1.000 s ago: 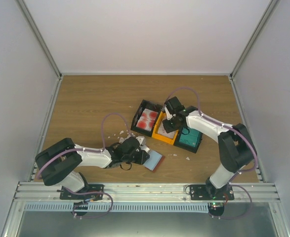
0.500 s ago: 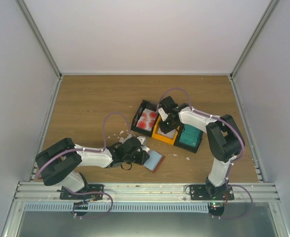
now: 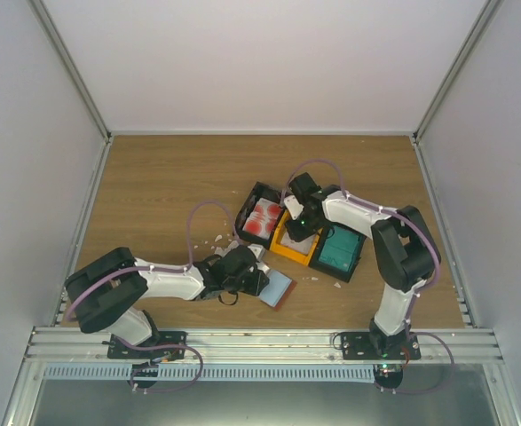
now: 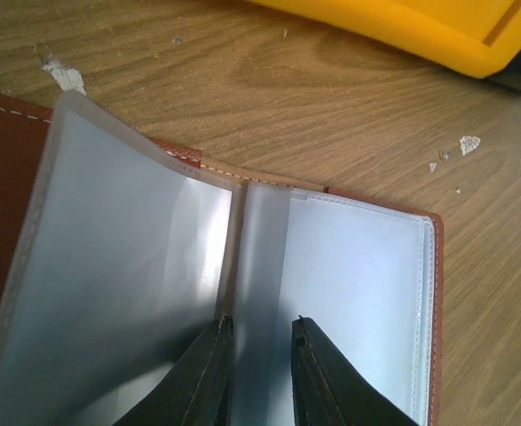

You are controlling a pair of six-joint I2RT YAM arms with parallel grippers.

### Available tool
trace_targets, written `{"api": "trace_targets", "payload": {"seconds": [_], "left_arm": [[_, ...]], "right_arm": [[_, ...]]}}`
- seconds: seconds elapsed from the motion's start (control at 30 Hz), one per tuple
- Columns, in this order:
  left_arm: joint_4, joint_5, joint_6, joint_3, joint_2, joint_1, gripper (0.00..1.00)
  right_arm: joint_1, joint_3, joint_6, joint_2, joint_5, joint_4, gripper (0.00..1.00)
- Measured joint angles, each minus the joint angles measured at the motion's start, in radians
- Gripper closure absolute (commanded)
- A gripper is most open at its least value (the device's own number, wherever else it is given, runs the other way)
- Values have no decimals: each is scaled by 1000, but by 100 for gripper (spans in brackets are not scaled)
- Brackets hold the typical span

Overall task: Put the credit cards into the card holder
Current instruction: Pick up the credit card from the storage box.

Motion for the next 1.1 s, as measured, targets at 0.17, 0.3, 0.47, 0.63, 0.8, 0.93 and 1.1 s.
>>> {"api": "trace_targets", "payload": {"seconds": [0.17,0.3,0.47,0.63,0.8,0.93,1.1], "left_arm": [[-13,-10,-3,26,19,-1,78],[-16,-18,-10,47,40,-1,78],[-15,-21,-14,66,60,-1,78],[-15,-23,-18,67,60,-1,78],[-16,-25,-18,67,60,-1,78],[-18,-24,-19,68,60,-1,78],[-34,-28,-23,86,70,-1,78]], "right_arm": [[0,-6,4,-29,-61,-30,82],[1,-17,3,-63,-113,-48,81],[5,-27,6,-82,-111,-58,75],[6,-11,26,-59,-33,-57,68],[7,7,25,-9,-3,-31,67],[12,8,22,14,-6,-23,69],[12,8,15,14,-30,-24,77]]}}
